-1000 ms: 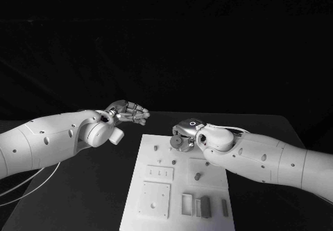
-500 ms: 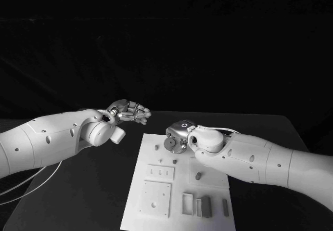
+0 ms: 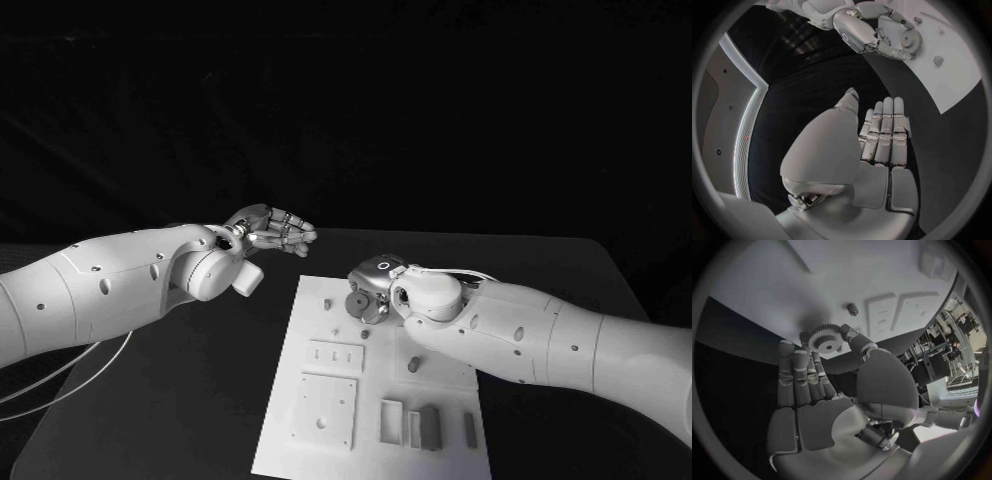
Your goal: Assemble the parts on the task board
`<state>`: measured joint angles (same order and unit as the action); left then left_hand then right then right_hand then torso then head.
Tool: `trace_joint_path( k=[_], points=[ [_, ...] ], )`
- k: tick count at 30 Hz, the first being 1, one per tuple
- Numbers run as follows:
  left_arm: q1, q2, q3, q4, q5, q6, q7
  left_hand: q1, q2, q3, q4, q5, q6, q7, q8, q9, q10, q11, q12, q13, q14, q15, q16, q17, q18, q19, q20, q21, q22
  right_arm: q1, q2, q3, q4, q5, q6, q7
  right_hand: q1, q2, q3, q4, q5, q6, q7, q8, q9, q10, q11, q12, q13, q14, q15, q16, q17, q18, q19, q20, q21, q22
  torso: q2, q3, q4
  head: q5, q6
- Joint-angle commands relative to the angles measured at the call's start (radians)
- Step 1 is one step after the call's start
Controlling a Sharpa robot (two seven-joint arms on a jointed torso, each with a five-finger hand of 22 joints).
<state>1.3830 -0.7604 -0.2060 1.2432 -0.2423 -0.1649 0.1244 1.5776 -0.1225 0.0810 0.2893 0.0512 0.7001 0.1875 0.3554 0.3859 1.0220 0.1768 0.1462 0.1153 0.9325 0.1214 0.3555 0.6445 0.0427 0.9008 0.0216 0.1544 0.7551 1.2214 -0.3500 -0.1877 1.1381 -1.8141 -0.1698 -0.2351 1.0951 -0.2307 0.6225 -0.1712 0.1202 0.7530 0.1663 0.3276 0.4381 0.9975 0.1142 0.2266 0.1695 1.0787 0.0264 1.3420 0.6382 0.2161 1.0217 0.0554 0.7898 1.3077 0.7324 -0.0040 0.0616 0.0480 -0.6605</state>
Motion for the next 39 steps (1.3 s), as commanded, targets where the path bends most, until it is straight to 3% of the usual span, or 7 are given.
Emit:
trace_joint_path(
  k=[1,19,39],
  points=[
    [0.001,0.003,0.001,0.0,-0.002,0.008,0.005,-0.009,-0.003,0.007,0.001,0.0,-0.008,0.042,-0.007,-0.002,-0.007,0.0,-0.003,-0.002,0.01,0.0,-0.007,0.001,0.009,0.01,0.0,-0.005,0.001,-0.001,0.003,0.0,-0.001,-0.025,-0.001,-0.015,-0.001,0.011,0.0,-0.002,0.004,0.016,0.014,0.001,0.0,0.051,0.017,0.004,0.023,-0.004,-0.006,0.004,-0.001,0.046,0.004,-0.005,0.006,0.018,0.0,0.0018,-0.0024,0.003,0.002],
    [0.001,0.009,0.001,0.005,-0.002,0.023,-0.007,-0.013,-0.003,0.008,0.001,0.0,-0.012,0.043,-0.008,-0.003,-0.011,0.002,-0.006,-0.002,0.008,0.001,-0.01,0.004,0.009,0.008,0.0,-0.008,0.002,-0.014,0.018,0.0,-0.02,-0.018,-0.038,-0.042,-0.003,0.008,0.0,-0.002,0.004,0.006,0.008,-0.007,-0.007,0.054,0.012,0.01,0.041,0.003,-0.011,0.004,-0.005,0.046,0.012,-0.009,0.005,0.016,0.0,0.0001,-0.0014,0.005,0.0],
    [0.001,0.007,0.001,0.01,-0.002,0.018,-0.009,-0.013,-0.004,0.009,0.001,0.0,-0.014,0.044,-0.008,-0.003,-0.013,0.003,-0.007,-0.002,0.008,0.001,-0.012,0.006,0.009,0.008,0.0,-0.009,0.003,-0.021,0.042,-0.002,-0.054,-0.009,-0.018,-0.041,-0.004,0.005,0.001,0.0,0.004,0.004,0.01,-0.009,-0.01,0.052,0.012,0.011,0.047,0.005,-0.011,0.003,-0.007,0.046,0.013,-0.01,0.004,0.015,-0.001,0.0004,-0.0023,0.002,0.005]
  ],
)
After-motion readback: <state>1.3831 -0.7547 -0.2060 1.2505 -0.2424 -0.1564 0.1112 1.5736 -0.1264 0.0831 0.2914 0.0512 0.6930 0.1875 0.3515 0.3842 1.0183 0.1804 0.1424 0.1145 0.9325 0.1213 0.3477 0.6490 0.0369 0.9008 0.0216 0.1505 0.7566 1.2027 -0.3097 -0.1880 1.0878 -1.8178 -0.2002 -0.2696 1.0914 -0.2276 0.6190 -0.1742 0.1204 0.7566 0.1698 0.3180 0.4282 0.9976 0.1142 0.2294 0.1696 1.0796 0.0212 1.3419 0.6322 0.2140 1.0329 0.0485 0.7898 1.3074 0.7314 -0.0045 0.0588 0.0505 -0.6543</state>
